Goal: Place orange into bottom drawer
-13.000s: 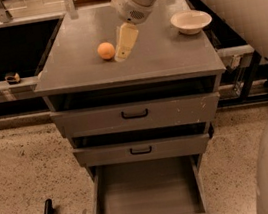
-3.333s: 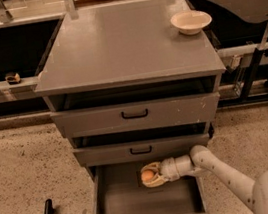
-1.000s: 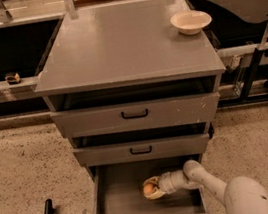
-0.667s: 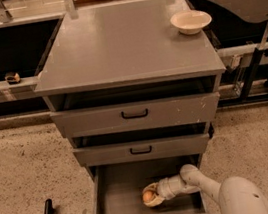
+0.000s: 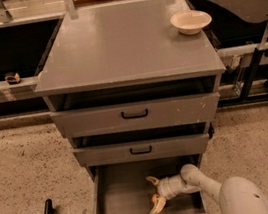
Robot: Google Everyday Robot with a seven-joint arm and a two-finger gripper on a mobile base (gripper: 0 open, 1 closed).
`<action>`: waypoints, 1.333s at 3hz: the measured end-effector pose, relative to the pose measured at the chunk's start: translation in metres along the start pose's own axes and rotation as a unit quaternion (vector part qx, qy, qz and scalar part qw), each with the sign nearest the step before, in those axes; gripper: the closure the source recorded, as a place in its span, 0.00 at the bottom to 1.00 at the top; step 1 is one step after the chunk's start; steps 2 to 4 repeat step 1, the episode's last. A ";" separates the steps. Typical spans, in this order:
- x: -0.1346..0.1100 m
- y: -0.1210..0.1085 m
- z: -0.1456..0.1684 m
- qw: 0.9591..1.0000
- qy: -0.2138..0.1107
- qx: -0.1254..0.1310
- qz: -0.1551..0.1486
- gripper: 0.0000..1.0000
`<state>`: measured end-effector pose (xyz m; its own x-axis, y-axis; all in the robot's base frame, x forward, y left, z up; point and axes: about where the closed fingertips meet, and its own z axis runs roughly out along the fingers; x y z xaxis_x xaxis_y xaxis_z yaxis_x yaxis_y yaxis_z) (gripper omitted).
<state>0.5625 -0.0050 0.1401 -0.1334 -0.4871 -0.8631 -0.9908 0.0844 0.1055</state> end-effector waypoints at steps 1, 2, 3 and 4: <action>0.000 0.000 0.000 1.000 0.000 0.000 0.000 0.00; 0.000 0.000 0.000 1.000 0.000 0.000 0.000 0.00; 0.000 0.000 0.000 1.000 0.000 0.000 0.000 0.00; 0.000 0.000 0.000 1.000 0.000 0.000 0.000 0.00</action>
Offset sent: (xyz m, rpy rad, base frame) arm 0.0000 0.0000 0.0000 0.0000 0.0000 0.0000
